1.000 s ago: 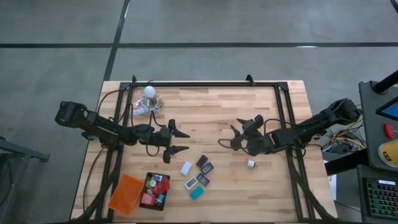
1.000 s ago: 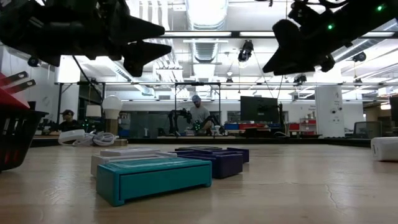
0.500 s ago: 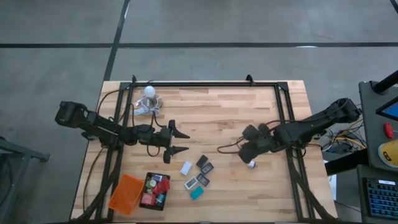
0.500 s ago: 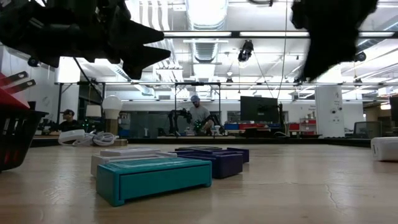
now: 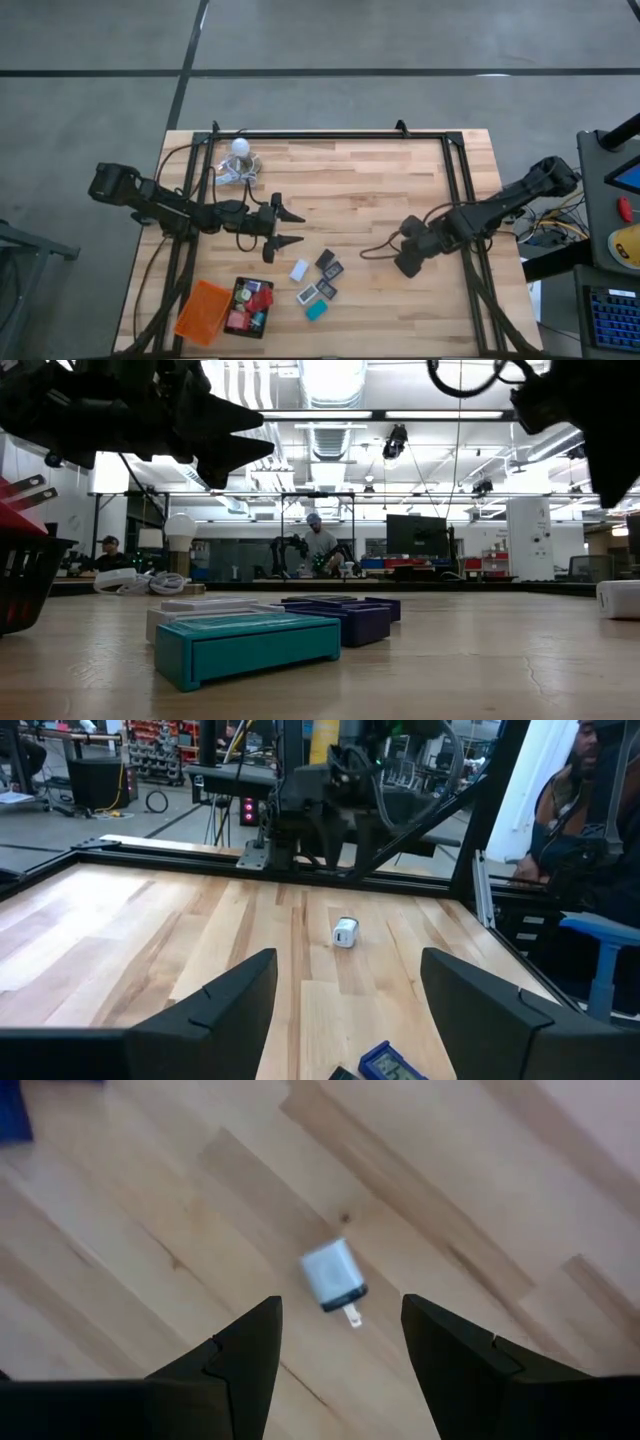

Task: Pick & Place Office items
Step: Put the white charger adapter into the black basket

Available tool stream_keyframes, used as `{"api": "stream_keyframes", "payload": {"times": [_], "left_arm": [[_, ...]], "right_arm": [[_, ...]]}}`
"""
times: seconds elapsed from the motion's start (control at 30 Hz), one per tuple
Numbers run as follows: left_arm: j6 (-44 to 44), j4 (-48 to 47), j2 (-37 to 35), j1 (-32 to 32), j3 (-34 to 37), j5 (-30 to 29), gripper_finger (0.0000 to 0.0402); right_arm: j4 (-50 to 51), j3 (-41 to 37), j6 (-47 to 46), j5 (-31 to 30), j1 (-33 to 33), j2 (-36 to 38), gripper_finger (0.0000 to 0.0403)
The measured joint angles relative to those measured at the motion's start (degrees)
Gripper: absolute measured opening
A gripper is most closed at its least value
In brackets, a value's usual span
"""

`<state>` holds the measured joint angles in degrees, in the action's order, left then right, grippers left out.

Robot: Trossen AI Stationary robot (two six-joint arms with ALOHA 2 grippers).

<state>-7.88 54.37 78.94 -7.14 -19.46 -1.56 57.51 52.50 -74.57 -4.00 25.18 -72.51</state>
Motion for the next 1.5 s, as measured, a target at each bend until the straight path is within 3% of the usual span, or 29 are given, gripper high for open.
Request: {"api": "stream_keyframes", "payload": {"times": [0.37, 0.73, 1.07, 1.33, 1.5], "left_arm": [[0.0, 0.0, 0.0, 0.0, 0.0, 0.0, 0.0253], [0.0, 0.0, 0.0, 0.0, 0.0, 0.0, 0.0252], [0.0, 0.0, 0.0, 0.0, 0.0, 0.0, 0.0252], [0.0, 0.0, 0.0, 0.0, 0.0, 0.0, 0.0252], [0.0, 0.0, 0.0, 0.0, 0.0, 0.0, 0.0252]], "right_arm": [[-14.4, -7.6, -1.2, 0.0, 4.6, -0.9, 0.0203], [-14.9, -7.8, 7.4, 0.0, 5.4, -11.7, 0.0203], [-15.9, -7.6, 9.2, 0.7, 5.4, -19.8, 0.0203], [-16.0, -7.7, 7.0, 0.4, 5.4, -18.8, 0.0203], [-16.8, -8.0, 4.2, -5.1, 5.5, -17.1, 0.0203]]}}
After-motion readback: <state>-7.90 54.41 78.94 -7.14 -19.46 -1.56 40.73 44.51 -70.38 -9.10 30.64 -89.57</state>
